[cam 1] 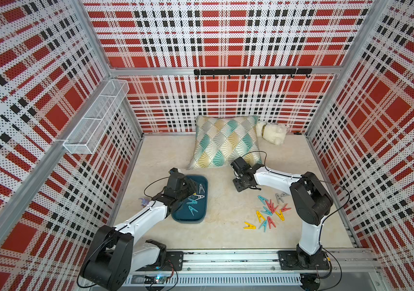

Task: Put the clothespins into the storage box
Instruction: Pick up the clothespin from the center of the board.

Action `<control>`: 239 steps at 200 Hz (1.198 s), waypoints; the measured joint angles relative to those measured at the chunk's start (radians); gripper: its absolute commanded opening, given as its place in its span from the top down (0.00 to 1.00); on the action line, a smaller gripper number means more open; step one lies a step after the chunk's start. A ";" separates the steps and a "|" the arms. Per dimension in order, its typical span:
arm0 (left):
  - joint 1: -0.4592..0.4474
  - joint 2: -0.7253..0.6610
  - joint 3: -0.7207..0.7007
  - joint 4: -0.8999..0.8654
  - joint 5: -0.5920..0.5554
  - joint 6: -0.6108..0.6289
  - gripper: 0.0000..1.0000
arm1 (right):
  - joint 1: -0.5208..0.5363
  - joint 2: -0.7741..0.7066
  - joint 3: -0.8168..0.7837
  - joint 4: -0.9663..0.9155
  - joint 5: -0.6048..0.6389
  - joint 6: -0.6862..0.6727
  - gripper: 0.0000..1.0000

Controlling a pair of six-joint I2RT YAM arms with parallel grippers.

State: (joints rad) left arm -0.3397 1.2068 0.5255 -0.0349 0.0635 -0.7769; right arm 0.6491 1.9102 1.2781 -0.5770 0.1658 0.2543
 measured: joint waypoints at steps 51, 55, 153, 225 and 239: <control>-0.010 0.000 0.000 0.000 0.001 -0.002 0.50 | -0.018 0.021 0.000 0.026 -0.008 -0.026 0.59; -0.011 0.000 0.000 0.000 0.000 -0.003 0.50 | -0.020 0.023 0.000 0.027 -0.009 -0.026 0.60; -0.026 0.000 0.000 0.000 0.000 -0.010 0.51 | -0.024 0.048 0.005 0.053 -0.064 -0.034 0.79; -0.051 -0.010 0.005 -0.001 -0.001 -0.029 0.51 | -0.024 0.040 -0.013 0.084 -0.130 -0.021 0.99; -0.061 -0.016 0.013 -0.003 0.000 -0.034 0.50 | -0.024 0.023 -0.033 0.086 -0.151 -0.012 1.00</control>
State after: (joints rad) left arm -0.4004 1.1908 0.5388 -0.0376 0.0631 -0.8108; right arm 0.6250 1.9335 1.2453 -0.4908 0.0147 0.2420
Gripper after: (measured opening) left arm 0.495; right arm 0.102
